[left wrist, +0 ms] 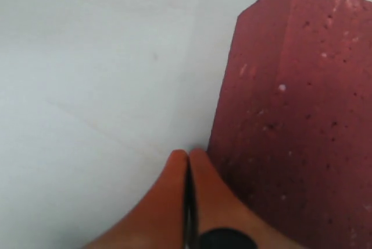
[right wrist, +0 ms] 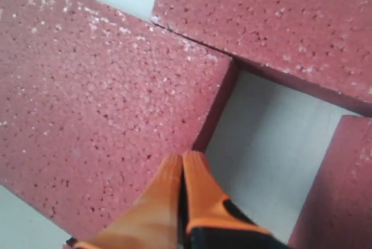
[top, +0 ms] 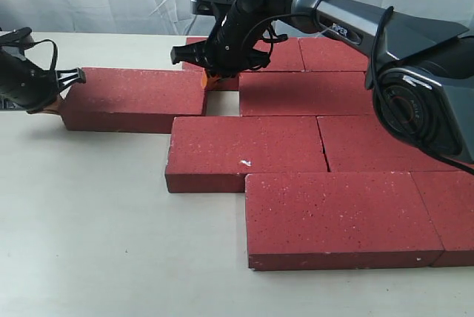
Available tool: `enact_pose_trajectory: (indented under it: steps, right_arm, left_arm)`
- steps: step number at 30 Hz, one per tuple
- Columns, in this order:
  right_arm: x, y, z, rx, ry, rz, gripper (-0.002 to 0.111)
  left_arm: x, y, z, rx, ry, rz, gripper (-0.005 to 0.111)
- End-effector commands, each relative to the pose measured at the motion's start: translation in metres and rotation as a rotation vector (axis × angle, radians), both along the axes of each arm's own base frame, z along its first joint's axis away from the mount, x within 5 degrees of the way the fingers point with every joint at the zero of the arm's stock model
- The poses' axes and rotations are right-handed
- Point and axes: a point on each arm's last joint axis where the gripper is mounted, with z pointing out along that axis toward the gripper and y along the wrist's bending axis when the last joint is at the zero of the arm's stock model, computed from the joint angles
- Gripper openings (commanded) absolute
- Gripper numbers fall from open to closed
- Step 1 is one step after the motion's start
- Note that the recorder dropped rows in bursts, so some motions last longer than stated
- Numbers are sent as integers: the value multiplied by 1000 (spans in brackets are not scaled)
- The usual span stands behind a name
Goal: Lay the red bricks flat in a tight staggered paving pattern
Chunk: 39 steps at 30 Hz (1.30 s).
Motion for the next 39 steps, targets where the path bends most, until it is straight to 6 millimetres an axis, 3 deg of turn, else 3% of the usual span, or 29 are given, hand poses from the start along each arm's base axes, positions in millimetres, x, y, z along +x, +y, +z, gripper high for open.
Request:
enact_pose_trajectory:
  steps: [1,13,17,25,28,34,39]
  right_arm:
    - [3,-3,8,9,-26,-20,-1]
    - [4,-4,8,6,-22,-43,-1]
    - [4,-4,7,6,-20,-42,-1]
    - [-1,-8,10,-20,28,-27,-1]
    - [-3,-14,22,-29,41,-22,-1]
    - [-9,-18,39,-52,50,-4,-1]
    - [-17,-23,53,-86,74,16,-1]
  left_arm:
    - [0,-17,0,-25,5,-23,0]
    - [0,-61,2,-94,1,-56,0]
    - [0,-66,2,-101,-2,-60,0]
    - [-3,-50,8,-89,20,-67,0]
    - [-6,-32,27,-93,8,-51,0]
    - [-13,-25,53,-100,-16,-62,0]
    - [-24,-18,76,-3,-11,-69,0]
